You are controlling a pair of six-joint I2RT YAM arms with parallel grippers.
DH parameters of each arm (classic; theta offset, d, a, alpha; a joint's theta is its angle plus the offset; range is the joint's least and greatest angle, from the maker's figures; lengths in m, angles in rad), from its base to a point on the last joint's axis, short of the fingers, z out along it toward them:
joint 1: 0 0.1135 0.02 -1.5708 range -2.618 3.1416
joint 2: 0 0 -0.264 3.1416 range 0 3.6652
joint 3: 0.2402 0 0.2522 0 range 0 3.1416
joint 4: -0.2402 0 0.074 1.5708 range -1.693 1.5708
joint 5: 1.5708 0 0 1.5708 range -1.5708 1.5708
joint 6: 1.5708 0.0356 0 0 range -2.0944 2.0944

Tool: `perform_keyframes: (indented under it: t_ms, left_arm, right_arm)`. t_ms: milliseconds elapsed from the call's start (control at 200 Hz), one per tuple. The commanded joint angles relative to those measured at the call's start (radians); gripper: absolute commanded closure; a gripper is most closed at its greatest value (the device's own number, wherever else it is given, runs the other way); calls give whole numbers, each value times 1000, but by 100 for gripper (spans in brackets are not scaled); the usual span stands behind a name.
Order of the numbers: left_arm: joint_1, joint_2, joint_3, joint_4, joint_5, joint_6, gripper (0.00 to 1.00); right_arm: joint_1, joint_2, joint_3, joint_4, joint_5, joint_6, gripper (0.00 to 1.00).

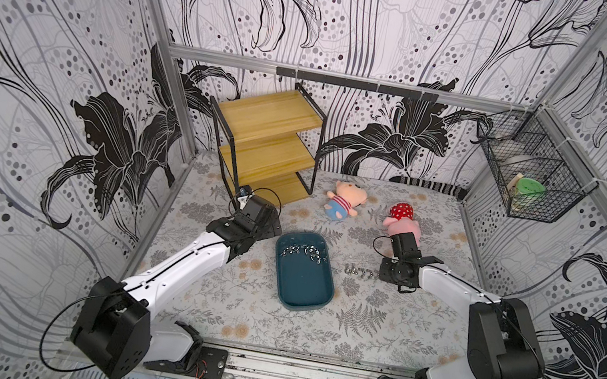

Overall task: Take out the wing nut from the storage box
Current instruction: Place the wing nut at the center of the board.

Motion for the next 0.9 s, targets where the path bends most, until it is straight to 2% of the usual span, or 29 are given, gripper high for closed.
perform_keyframes:
  t_ms: [0, 431, 531, 716, 891]
  left_arm:
    - [-7, -16, 9, 6, -17, 9, 5]
    - [-6, -24, 2, 1, -21, 0, 5]
    - [-6, -28, -3, -1, -26, 1, 5]
    - [-7, -28, -3, 0, -26, -1, 5]
    - [-7, -30, -3, 0, -26, 0, 5]
  right_arm:
    - [-1, 20, 5, 29, -9, -14, 98]
    - [-1, 62, 24, 53, -43, -24, 97]
    - [-1, 64, 27, 49, -47, -24, 95]
    - [-1, 51, 32, 39, -41, -20, 84]
    - [-1, 21, 45, 19, -34, -26, 79]
